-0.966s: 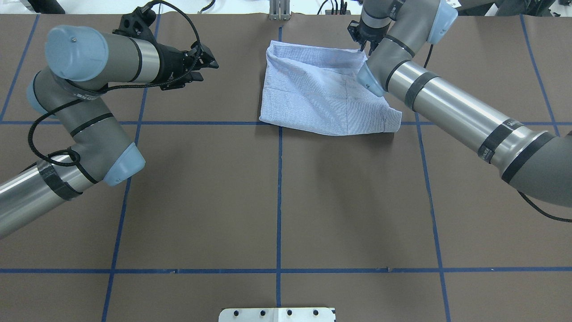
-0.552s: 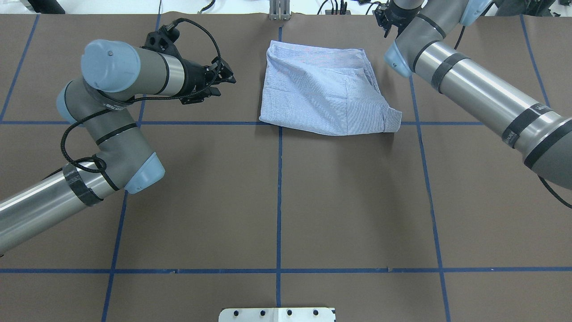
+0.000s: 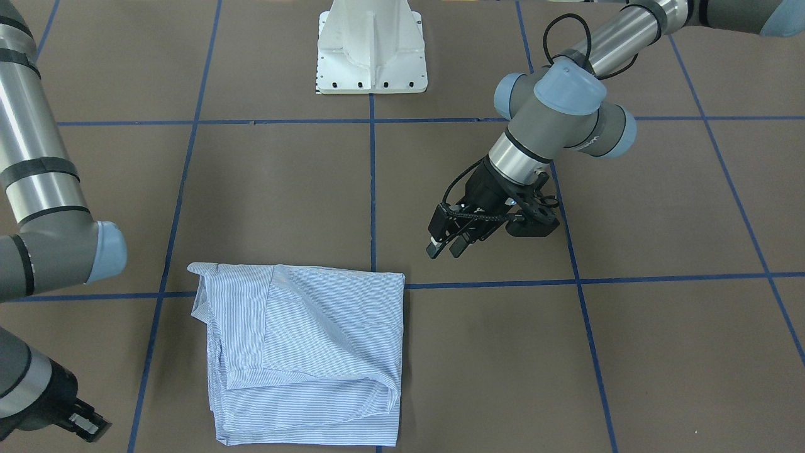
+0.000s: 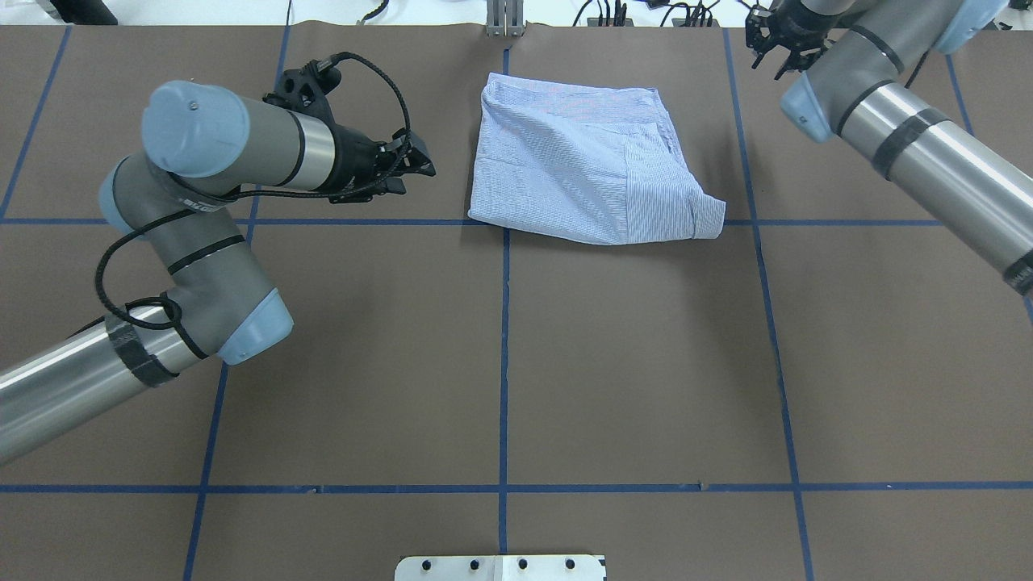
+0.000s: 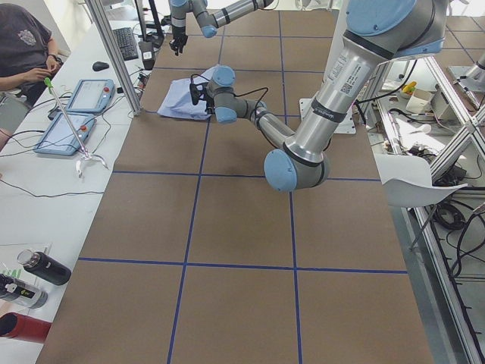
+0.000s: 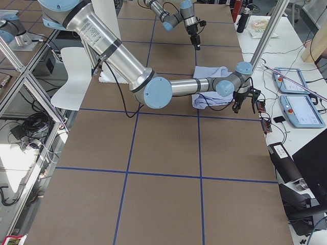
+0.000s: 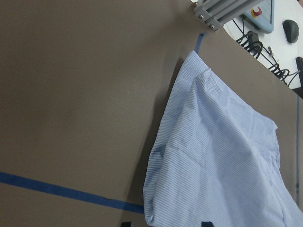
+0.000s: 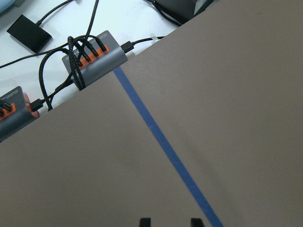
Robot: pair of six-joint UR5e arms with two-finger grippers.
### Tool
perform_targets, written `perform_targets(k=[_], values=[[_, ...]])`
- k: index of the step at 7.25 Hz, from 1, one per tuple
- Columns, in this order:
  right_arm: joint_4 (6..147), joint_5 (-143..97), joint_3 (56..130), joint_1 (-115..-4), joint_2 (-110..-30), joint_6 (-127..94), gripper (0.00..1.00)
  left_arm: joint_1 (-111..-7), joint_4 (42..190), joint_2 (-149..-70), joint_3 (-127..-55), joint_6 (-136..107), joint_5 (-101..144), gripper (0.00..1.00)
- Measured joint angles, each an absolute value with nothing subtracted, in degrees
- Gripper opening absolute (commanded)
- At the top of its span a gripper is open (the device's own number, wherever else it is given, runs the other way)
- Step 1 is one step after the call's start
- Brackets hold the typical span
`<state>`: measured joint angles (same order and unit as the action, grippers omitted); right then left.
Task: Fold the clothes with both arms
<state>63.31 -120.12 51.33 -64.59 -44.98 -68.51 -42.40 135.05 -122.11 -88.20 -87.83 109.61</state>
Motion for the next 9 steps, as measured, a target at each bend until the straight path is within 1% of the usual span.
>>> perform_targets(k=[1, 2, 3, 5, 6, 7, 9], values=[[63.70, -122.05, 55.18, -66.46, -49.08, -63.53, 0.66, -43.93, 133.97, -118.99, -90.97, -80.11, 112.02, 0.62], [64.90, -124.19, 58.53, -68.53, -52.90, -57.99, 1.00, -46.69, 130.66, -116.21, -93.59, -70.67, 114.70, 0.64], [67.02, -126.39, 61.99, -70.81, -56.49, -51.82, 1.00, -49.72, 126.14, -113.45, -96.50, -60.68, 116.39, 0.80], [70.94, -130.38, 68.98, -76.23, -64.75, -39.10, 1.00, -57.09, 116.69, -106.76, -103.41, -38.99, 119.54, 0.84], [71.52, -132.12, 71.13, -79.41, -68.82, -32.01, 1.00, -61.66, 113.68, -103.58, -105.17, -29.61, 122.19, 0.99], [71.72, -133.72, 73.47, -82.62, -73.45, -24.45, 1.00, -66.58, 111.21, -100.75, -105.80, -21.87, 125.18, 0.99], [71.78, -134.75, 81.83, -86.77, -84.94, -14.02, 1.00, -76.33, 106.92, -96.15, -105.09, -10.93, 131.38, 0.99]])
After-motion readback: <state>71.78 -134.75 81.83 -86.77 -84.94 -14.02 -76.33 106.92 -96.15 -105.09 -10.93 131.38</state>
